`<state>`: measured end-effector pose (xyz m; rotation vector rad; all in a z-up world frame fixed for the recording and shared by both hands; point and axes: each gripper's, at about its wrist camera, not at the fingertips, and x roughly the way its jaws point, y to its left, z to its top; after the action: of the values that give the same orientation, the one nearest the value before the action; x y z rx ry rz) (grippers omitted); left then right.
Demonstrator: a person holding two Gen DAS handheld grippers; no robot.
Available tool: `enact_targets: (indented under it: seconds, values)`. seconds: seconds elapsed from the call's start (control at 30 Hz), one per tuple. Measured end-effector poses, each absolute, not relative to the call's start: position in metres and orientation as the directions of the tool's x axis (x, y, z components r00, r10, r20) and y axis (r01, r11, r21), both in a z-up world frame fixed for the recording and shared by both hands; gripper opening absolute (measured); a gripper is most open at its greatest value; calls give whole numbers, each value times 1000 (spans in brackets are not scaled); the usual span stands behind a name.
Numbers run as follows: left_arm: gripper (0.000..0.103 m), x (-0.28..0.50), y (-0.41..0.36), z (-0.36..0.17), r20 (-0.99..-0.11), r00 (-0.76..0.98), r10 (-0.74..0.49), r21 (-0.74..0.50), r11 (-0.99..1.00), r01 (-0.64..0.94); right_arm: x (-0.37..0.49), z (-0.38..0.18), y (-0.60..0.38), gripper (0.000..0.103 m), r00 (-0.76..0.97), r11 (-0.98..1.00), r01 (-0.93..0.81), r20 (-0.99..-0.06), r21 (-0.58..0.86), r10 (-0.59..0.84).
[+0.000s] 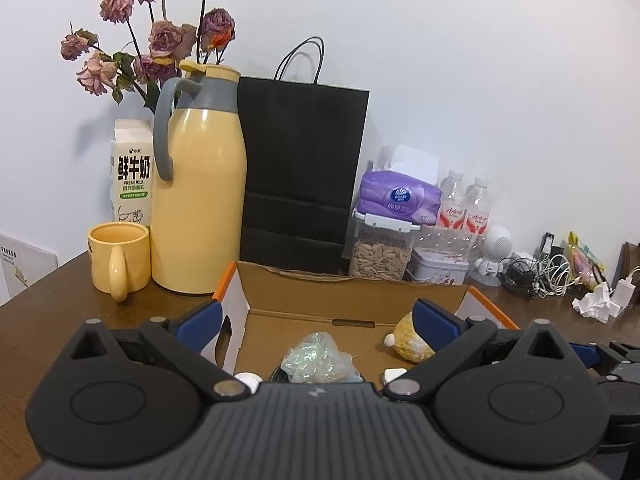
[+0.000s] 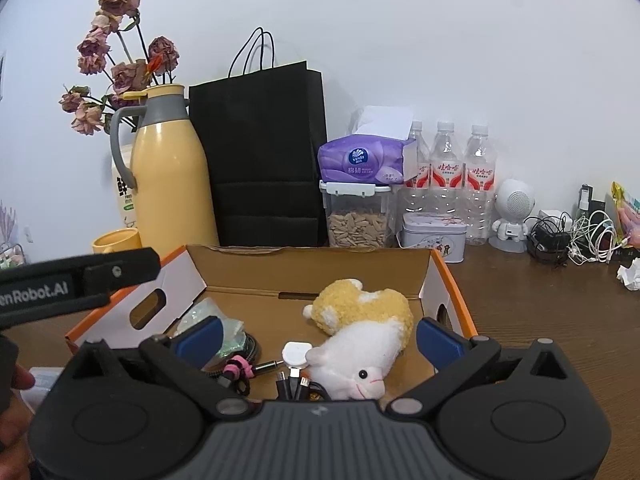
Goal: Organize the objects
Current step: 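Withdraw both tools and move the left tool toward the white plastic bottle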
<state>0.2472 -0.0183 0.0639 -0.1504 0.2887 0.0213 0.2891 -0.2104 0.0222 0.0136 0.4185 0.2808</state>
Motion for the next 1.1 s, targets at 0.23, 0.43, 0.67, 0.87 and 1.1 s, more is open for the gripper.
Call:
enact_targets:
  seconds: [0.23, 0.43, 0.67, 0.87, 1.1]
  values:
    - [103, 222, -11, 71, -247, 968, -30, -148, 989, -7, 271, 25, -220, 103, 879, 960, -275, -392, 48, 272]
    - [103, 195, -3, 64, -251, 968, -28, -117, 993, -2, 251, 19, -234, 103, 873, 960, -277, -408, 36, 267]
    - [103, 167, 9, 54, -271, 963, -8, -70, 997, -11, 235, 0, -257, 103, 844, 965, -258, -478, 35, 243]
    - [103, 151, 23, 51, -291, 956, 16, -55, 998, -34, 222, -16, -271, 103, 817, 968, -252, -532, 16, 221]
    - [103, 141, 35, 48, -324, 946, 28, -55, 997, -48, 212, -24, -273, 97, 792, 963, -269, -569, 0, 221]
